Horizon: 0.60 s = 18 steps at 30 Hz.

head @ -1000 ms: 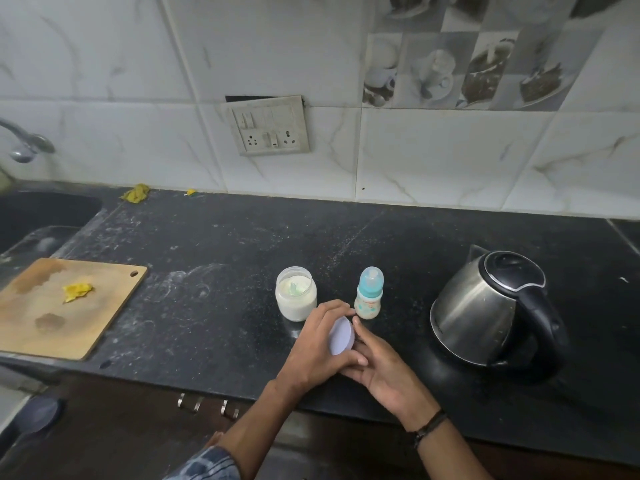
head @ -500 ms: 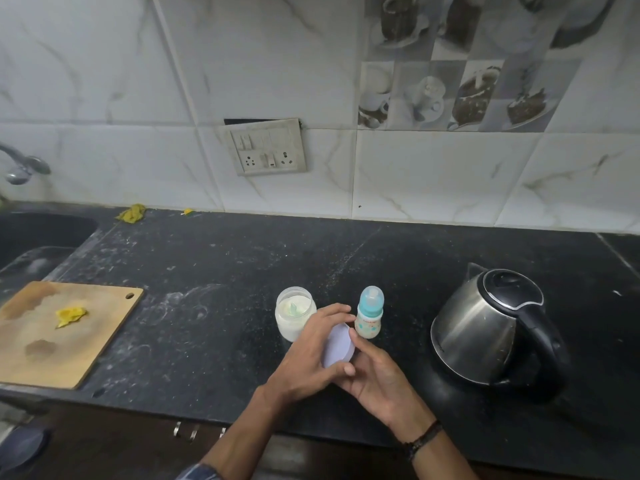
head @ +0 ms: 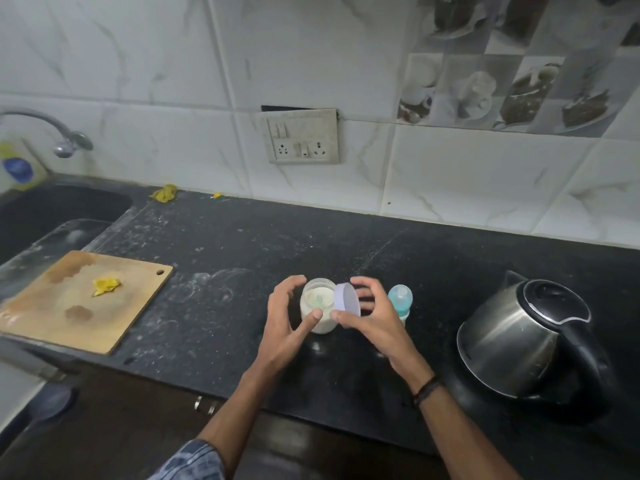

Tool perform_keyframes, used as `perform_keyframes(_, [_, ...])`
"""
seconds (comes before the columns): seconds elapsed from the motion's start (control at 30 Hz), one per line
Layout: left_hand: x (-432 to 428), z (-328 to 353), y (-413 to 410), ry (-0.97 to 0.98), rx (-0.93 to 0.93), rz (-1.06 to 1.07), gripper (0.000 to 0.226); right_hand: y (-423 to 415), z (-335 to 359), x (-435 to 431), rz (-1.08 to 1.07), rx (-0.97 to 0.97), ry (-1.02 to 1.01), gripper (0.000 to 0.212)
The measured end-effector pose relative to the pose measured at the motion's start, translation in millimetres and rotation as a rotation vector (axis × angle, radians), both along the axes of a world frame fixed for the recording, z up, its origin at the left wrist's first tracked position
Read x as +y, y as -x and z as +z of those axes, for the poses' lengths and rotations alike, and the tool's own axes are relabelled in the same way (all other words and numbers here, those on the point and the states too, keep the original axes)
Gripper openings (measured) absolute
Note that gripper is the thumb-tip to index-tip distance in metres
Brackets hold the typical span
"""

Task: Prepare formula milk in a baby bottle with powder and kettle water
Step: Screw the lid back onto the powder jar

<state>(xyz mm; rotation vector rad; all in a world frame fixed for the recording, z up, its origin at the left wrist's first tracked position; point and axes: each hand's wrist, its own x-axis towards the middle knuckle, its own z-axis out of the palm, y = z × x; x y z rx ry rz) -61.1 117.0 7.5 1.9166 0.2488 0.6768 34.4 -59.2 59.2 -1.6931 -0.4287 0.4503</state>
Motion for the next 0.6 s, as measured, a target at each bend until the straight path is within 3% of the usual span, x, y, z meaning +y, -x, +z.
perform_keyframes(0.13, [5.7,-16.1,4.8,0.076,0.122,-0.012,0.095,-18.8,0.6,22.0,0.062,-0.294,0.299,0.079])
perform_keyframes(0.27, [9.7,-25.7,-1.8,0.067,0.298,-0.04,0.116,-30.2,-2.7,42.6,0.147,-0.443,0.463,0.083])
perform_keyframes(0.4, [12.9,-29.2,-10.7,0.048,0.411,-0.06,0.123,-38.9,-3.8,57.0,0.226,-0.499,0.575,0.087])
perform_keyframes(0.6, [12.9,-28.9,-24.7,0.101,0.391,-0.066,0.121,-44.3,-3.9,69.0,0.299,-0.558,0.696,0.089])
